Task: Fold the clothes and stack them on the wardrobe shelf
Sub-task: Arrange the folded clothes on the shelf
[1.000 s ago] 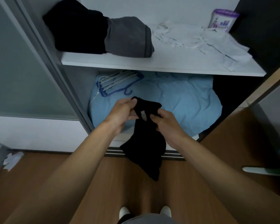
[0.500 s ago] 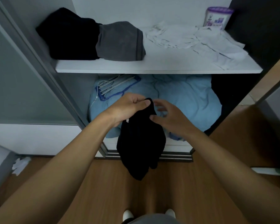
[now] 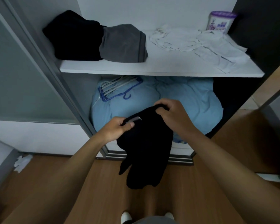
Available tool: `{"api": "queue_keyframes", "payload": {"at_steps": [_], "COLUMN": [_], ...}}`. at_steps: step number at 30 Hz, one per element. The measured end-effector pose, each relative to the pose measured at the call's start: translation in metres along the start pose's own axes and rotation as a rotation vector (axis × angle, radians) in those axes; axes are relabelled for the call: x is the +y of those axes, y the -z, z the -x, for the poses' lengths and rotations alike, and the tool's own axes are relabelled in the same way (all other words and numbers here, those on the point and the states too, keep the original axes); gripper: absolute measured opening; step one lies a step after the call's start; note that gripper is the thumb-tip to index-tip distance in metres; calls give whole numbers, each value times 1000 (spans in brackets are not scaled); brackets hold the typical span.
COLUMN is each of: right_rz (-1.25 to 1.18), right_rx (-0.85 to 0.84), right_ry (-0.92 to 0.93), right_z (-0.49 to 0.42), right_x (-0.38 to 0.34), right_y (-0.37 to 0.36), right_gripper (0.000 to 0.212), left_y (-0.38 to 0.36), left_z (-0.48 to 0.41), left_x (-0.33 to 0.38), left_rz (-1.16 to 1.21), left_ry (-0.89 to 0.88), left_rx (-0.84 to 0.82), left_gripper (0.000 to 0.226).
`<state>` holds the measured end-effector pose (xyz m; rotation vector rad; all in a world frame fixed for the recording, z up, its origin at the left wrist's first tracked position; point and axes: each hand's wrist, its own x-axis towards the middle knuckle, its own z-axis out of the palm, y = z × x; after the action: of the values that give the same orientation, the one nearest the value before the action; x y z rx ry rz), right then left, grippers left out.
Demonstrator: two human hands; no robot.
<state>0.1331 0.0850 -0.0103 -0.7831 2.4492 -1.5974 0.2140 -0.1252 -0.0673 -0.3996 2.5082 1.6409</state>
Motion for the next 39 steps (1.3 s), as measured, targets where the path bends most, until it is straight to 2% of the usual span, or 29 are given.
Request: {"api": "queue_keyframes", "payload": {"at_steps": [3,5,7,9,11,14,17,19,22,24,26,28,30,32,34,36,39], "right_rz": [215,330,297,180,72,3,56,193,557,587,454,87,-270,-448,-484,-472,-308], "right_rx": [-277,-442,-355,-126,49,138,58,-60,-210,-249,-206,-5,196,268,258,215,138], "right_ry": [-34,-67,-78,-66,-37,37,69,-24,-188,-282,-347,-434,-505,-534,-523,-527,-483], "right_z": [6,16,21,20,16,14,20,24,32,39,46,48,48,48,49,50,53], "right_x": [17,28,34,33,29,23,35,52,74,86,92,93,85,80,77,78,86], "right_y": [8,2,-4,-2,7,21,31,37,42,37,30,26,27,30,30,28,26], "right_gripper": [12,16,42,53,47,38,41,46,53,59,56,43,27,23,17,18,43], "left_y": [6,4,-3,-7,-5,-4,-3,4,11,8,4,5,9,16,22,25,32], "left_z": [-5,-8,-10,-15,-16,-9,-4,-6,-7,-8,-8,-8,-7,-3,2,5,6], "left_x": [19,39,52,50,33,-2,-26,-27,-15,-6,-1,-4,-13,-23,-29,-28,-21], "left_rz": [146,113,59,-3,-43,-55,31,45,-4,-77,-133,-170,-260,-307,-172,-19,70], "left_ry": [-82,-160,-221,-227,-197,-59,35,37,-72,-183,-237,-232,-164,-56,23,30,-5], "left_rx": [248,248,215,227,172,27,86,178,268,289,299,295,251,201,183,218,286], "left_gripper": [23,17,17,21,34,47,42,35,35,43,42,38,44,54,53,49,56]}}
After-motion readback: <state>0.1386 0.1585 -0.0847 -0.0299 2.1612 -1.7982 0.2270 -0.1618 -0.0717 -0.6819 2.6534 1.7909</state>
